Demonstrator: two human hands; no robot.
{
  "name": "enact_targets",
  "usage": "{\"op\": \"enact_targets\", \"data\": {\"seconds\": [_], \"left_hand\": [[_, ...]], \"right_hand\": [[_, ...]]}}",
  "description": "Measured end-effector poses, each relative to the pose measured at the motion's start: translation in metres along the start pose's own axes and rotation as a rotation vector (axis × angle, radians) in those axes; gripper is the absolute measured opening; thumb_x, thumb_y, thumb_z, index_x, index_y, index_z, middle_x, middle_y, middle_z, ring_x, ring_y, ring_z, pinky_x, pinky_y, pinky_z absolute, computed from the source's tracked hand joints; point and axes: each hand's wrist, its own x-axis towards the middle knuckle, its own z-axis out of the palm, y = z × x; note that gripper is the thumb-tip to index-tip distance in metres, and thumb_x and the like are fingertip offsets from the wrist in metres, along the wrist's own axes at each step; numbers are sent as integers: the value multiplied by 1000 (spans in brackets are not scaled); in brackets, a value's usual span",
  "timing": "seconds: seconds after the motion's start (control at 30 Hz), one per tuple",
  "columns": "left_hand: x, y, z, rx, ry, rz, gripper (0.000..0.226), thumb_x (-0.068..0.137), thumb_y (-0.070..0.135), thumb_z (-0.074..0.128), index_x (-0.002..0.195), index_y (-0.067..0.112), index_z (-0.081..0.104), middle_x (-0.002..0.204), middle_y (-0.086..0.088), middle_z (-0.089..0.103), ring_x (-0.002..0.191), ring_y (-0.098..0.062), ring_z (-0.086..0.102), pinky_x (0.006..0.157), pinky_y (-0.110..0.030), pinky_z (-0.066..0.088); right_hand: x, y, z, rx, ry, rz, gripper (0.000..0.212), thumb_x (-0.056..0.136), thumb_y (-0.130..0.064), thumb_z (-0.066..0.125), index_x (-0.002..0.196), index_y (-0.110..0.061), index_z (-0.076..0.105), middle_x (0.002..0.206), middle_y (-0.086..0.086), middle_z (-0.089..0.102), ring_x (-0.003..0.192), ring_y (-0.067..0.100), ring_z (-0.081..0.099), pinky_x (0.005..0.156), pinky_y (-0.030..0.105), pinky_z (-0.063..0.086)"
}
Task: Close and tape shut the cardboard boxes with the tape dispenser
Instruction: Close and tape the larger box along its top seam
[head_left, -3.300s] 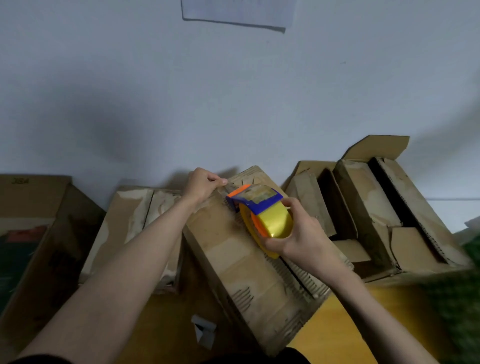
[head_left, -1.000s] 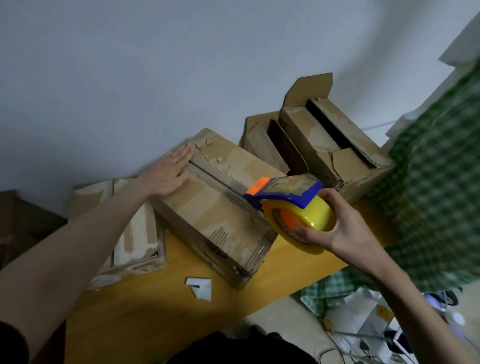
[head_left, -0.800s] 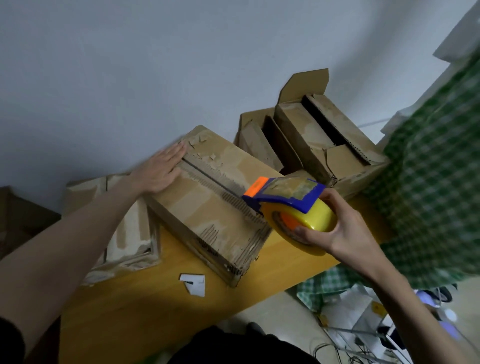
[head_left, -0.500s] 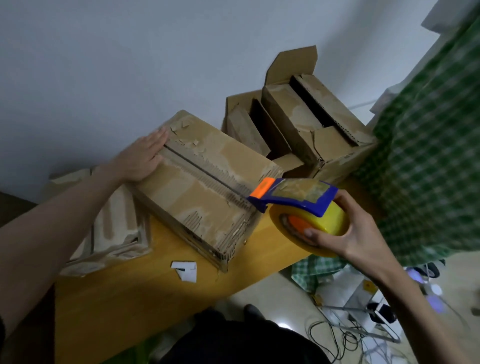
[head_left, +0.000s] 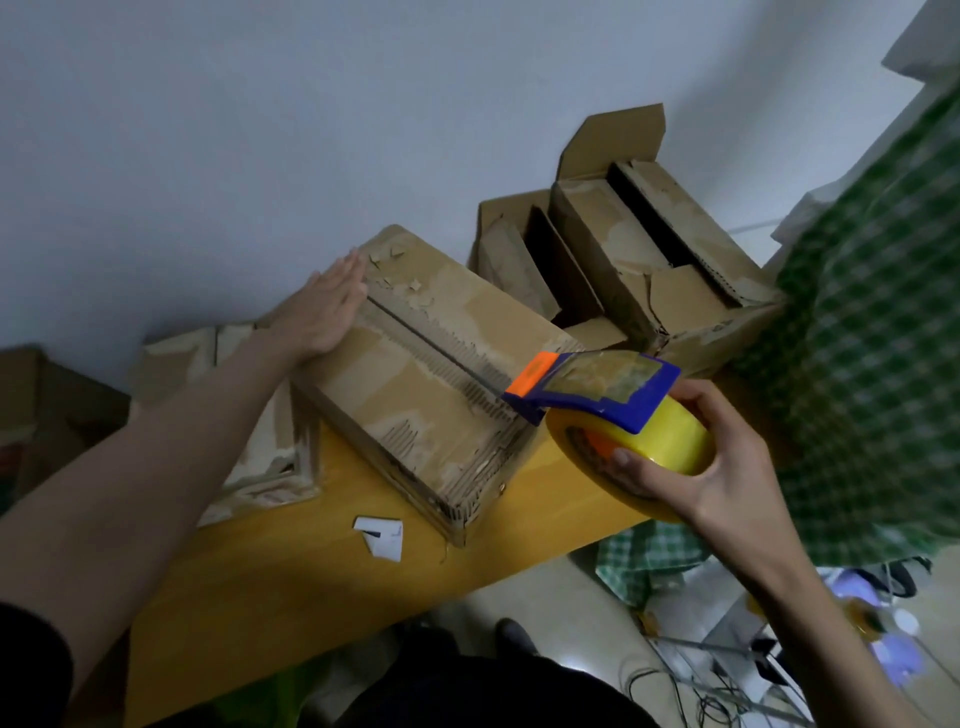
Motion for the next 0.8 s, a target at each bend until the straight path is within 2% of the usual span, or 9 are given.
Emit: {"op": "enact_targets", "data": {"seconds": [0.1, 0.2, 0.27, 0.43, 0.6, 0.7, 0.8], "left_hand": [[-12, 7, 2, 95, 28, 61, 64, 105, 50, 3, 161, 20, -1, 168, 4, -8, 152, -6, -8, 127, -37, -2], [-27, 15, 8, 156, 12, 112, 74, 97, 57, 0, 161, 20, 0, 167, 6, -8, 152, -6, -9, 126, -37, -3], [-35, 22, 13, 143, 1, 144, 73, 99, 57, 5, 162, 20, -1, 168, 6, -8, 154, -7, -9, 126, -38, -3], [-50, 45, 22, 171, -9, 147, 67, 105, 52, 13, 161, 20, -5, 166, 7, -14, 152, -7, -13, 123, -33, -8], [-56, 65, 34, 195, -19, 131, 66, 107, 50, 17, 161, 20, -8, 165, 5, -16, 153, -9, -14, 124, -34, -9], [-59, 73, 39, 208, -23, 128, 68, 106, 54, 15, 161, 21, -8, 166, 4, -16, 153, -9, -15, 124, -33, -9], [-64, 82, 46, 209, -20, 125, 79, 98, 67, 4, 160, 22, -10, 167, 4, -16, 153, -10, -15, 124, -34, -9]], "right_hand": [[1, -6, -2, 10, 8, -26, 62, 61, -69, 72, 112, -39, 55, 109, -30, 61, 100, 1, 61, 77, 40, 57], [2, -11, -2, -5, 2, -50, 59, 60, -70, 69, 109, -43, 53, 108, -38, 59, 100, -6, 59, 72, 21, 51], [2, -12, -2, -14, -3, -64, 58, 59, -71, 68, 108, -44, 52, 107, -42, 56, 100, -10, 57, 69, 13, 49], [4, -5, -2, -24, -22, -60, 58, 58, -69, 70, 107, -42, 53, 108, -41, 56, 98, -9, 57, 68, 19, 49], [7, 2, -2, -51, -45, -61, 56, 63, -57, 77, 109, -36, 55, 99, -27, 61, 97, -14, 56, 65, 14, 47], [10, 5, -2, -65, -51, -58, 57, 63, -55, 77, 112, -32, 56, 100, -28, 59, 97, -16, 54, 65, 13, 45], [13, 8, -3, -62, -59, -54, 58, 63, -55, 77, 112, -31, 57, 102, -27, 59, 95, -15, 54, 64, 14, 45]]}}
